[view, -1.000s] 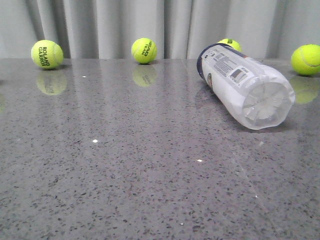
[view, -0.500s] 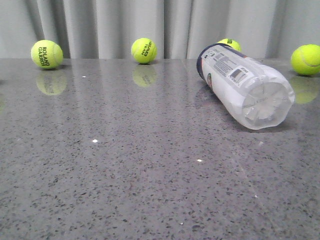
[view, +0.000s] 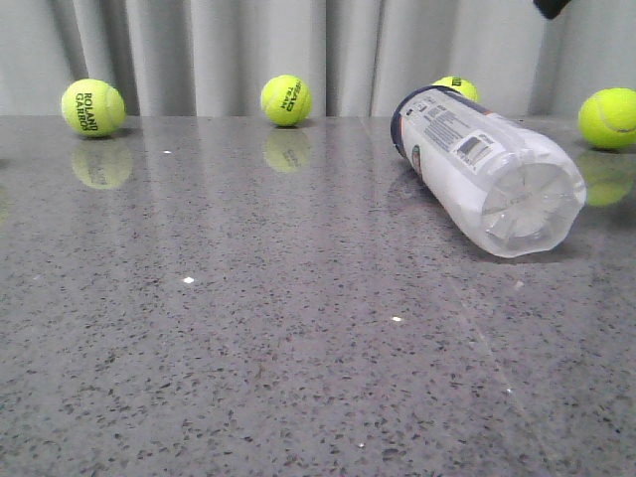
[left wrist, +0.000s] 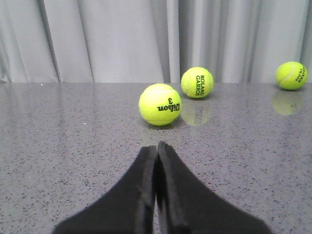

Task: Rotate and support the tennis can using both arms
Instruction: 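Lower the right gripper over the lying can and grasp its middle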

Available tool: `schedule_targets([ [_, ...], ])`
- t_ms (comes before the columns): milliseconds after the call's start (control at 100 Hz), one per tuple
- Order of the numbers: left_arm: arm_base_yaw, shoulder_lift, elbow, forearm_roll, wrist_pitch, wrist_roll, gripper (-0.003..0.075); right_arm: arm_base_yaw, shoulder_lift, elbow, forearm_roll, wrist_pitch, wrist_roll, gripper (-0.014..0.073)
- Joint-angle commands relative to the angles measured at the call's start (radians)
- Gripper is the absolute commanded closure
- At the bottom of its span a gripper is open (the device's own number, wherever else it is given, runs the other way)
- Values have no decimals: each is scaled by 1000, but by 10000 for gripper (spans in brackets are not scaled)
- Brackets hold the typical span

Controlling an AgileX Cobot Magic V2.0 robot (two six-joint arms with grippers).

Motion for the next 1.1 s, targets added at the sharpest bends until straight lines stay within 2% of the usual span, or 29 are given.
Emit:
schedule_targets([
  [0,3,-34,43,-3,-76,-10,740,9,44,-90,12,24,5,-48],
  [150,3,-34,43,-3,-76,-10,740,19,157,-178,30,76,5,-48],
  [450,3,-34,43,-3,-76,-10,740,19,307,-273,148,73,5,-48],
  [1010,3,-34,43,-3,-76,-10,740,19,419,-285,153,61,12,-48],
  [1090,3,-34,43,-3,-76,-10,740,19,419,-285,153,59,12,-13],
])
